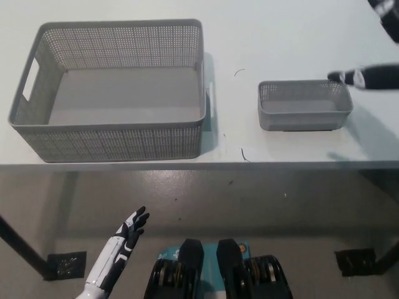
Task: Use the right hand to pick up a small rectangular container and put it into a bigger container on the left side
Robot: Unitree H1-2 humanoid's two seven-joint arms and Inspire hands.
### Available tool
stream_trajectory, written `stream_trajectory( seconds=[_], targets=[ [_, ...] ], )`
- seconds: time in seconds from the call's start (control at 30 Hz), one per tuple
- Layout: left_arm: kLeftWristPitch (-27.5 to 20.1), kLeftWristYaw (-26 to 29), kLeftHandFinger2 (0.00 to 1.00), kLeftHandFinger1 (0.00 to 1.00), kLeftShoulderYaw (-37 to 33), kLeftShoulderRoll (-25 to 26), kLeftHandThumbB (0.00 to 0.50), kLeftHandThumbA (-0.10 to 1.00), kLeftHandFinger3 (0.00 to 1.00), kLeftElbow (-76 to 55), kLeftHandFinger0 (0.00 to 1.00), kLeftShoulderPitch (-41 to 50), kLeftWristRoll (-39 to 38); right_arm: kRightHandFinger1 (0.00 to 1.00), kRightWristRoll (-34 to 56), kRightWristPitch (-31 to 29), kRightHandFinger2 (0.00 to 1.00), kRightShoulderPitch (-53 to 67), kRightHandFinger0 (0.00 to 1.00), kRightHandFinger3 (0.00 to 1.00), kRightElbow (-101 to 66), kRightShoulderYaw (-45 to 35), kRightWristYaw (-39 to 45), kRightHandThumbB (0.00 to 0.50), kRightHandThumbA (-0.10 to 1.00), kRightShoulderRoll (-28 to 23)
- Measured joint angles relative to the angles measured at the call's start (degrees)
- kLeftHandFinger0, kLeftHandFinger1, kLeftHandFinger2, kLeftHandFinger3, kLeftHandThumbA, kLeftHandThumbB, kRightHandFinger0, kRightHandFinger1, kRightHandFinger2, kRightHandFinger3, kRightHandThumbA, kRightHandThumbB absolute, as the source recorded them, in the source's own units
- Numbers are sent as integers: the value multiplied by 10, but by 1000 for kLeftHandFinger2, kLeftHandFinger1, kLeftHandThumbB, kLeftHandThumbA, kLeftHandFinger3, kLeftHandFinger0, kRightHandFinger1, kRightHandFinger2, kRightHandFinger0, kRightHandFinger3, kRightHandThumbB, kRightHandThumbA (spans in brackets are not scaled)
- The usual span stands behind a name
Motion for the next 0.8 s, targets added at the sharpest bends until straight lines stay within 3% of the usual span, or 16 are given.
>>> stream_trajectory(
  seconds=[0.1,0.2,0.3,0.4,0.5,0.53,0.57,0.63,0.8],
  targets=[
    [0,0,1000,1000,0,0,289,1000,1000,1,1000,0,0,1000,-3,19,1000,-64,1000,1000,62,35,42,380,1000,-6],
    [0,0,1000,1000,0,0,289,1000,1000,1,1000,0,0,1000,-9,33,1000,-117,1000,1000,121,72,80,338,1000,-7],
    [0,0,1000,1000,0,0,290,1000,1000,1,1000,0,0,1000,-14,38,1000,-164,1000,1000,179,109,116,326,1000,-7],
    [1,0,1000,1000,0,0,293,1000,1000,1,1000,0,0,1000,-21,38,1000,-213,1000,1000,245,153,153,349,1000,-7],
    [1,0,1000,1000,0,0,291,1000,1000,1,1000,0,0,1000,-30,37,1000,-255,1000,1000,308,194,187,335,1000,-7],
    [1,0,1000,1000,0,0,292,1000,1000,2,1000,-1,0,1000,-34,36,1000,-271,1000,1000,333,209,198,367,1000,-6],
    [1,0,1000,1000,0,0,292,1000,1000,2,1000,-1,0,1000,-38,35,1000,-284,1000,1000,358,222,208,367,1000,-4],
    [1,0,1000,1000,-1,0,294,1000,1000,2,1000,-1,0,1000,-47,34,1000,-314,1000,1000,410,248,224,298,1000,1],
    [1,-1,1000,1000,-1,0,295,1000,1000,2,1000,-5,0,1000,-61,26,1000,-378,1000,1000,534,293,259,338,1000,22]
  ],
)
